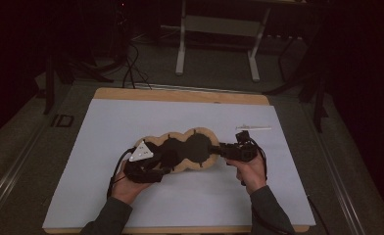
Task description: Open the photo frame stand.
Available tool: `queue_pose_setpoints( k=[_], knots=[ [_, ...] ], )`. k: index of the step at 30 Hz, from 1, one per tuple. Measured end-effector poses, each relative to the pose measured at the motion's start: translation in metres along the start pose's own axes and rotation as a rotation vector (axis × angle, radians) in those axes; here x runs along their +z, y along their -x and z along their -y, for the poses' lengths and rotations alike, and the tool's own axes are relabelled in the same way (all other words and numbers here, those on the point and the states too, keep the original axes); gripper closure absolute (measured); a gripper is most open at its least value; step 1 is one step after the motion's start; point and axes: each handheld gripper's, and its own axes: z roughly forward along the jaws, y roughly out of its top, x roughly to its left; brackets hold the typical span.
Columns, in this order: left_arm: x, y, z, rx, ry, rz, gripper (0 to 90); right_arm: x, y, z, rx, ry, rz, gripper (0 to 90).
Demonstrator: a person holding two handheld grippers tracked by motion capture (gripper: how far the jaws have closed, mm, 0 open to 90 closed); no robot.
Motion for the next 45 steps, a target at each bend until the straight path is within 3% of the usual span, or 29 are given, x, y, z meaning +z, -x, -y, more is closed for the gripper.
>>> queue_pose_setpoints(
  k=[22,30,45],
  knots=[
    [-0.027,-0.001,0.02,0.023,-0.015,-0.032,36.0,-0.003,-0.003,0.0,-0.071,-0.026,0.005,59.5],
    [-0.044,-0.015,0.022,-0.032,0.056,-0.067,37.0,-0.003,-0.004,0.001,-0.088,-0.029,0.012,59.6],
    [-0.055,-0.038,0.025,-0.101,0.086,-0.129,36.7,-0.004,-0.008,0.002,-0.161,-0.054,0.034,59.7]
  ],
)
